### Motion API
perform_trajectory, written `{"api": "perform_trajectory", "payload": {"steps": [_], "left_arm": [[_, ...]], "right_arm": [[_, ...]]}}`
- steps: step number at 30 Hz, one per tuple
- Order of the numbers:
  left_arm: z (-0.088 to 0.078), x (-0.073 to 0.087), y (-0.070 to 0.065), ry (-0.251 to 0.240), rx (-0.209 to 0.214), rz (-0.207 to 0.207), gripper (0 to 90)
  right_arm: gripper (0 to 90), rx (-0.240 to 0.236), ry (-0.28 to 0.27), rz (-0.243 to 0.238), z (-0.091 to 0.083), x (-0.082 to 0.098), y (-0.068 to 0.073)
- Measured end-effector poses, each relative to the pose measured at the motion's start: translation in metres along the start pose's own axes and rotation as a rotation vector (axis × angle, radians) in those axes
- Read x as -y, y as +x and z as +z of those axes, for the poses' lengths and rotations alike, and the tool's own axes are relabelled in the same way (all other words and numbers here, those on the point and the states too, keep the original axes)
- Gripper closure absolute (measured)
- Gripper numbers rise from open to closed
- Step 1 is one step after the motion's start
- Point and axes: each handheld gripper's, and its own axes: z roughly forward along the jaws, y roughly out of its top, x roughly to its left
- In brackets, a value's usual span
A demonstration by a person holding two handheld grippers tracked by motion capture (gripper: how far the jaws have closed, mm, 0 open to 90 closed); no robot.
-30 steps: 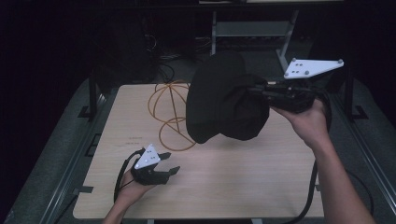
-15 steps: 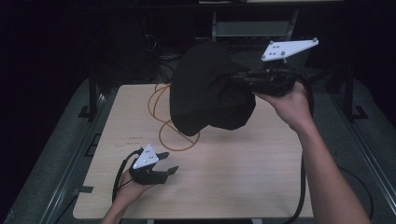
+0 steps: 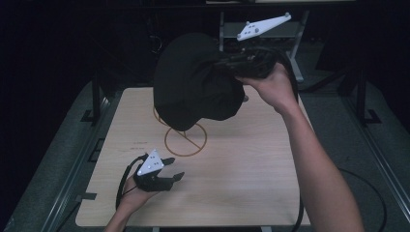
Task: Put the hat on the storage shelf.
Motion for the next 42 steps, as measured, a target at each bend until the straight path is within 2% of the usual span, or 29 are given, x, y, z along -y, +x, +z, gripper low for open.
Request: {"api": "perform_trajectory", "payload": {"steps": [1,2,8,13,18,20,28,32,34,42], "left_arm": [[0.0,0.0,0.0,0.004,-0.001,0.002,38.0],[0.0,0.0,0.0,0.001,-0.004,0.003,38.1],[0.0,0.0,0.0,0.002,-0.001,-0.006,38.1],[0.002,0.0,-0.001,0.005,0.007,-0.003,37.9],[0.004,0.0,-0.003,0.023,0.011,0.012,37.8],[0.005,0.0,-0.003,0.023,0.011,0.017,37.8],[0.009,0.0,-0.006,0.046,0.028,0.028,37.8],[0.01,0.0,-0.007,0.048,0.034,0.034,37.9],[0.01,0.0,-0.007,0.05,0.036,0.037,37.9],[0.012,0.0,-0.012,0.051,0.058,0.045,37.5]], "right_arm": [[86.6,0.0,0.0,0.0,0.0,0.0,0.0],[86.5,-0.008,0.005,0.0,0.009,-0.004,0.0],[86.5,-0.025,0.018,-0.001,0.032,-0.015,-0.001],[86.3,-0.034,0.018,-0.003,0.046,-0.022,-0.003],[86.3,-0.042,0.028,0.005,0.063,-0.03,-0.004],[86.3,-0.045,0.03,0.011,0.066,-0.031,-0.004],[86.3,-0.051,0.065,0.026,0.099,-0.032,-0.001],[86.2,-0.051,0.077,0.016,0.11,-0.033,-0.001],[86.1,-0.059,0.084,0.029,0.118,-0.034,0.0],[85.6,-0.08,0.103,0.04,0.136,-0.033,0.001]]}}
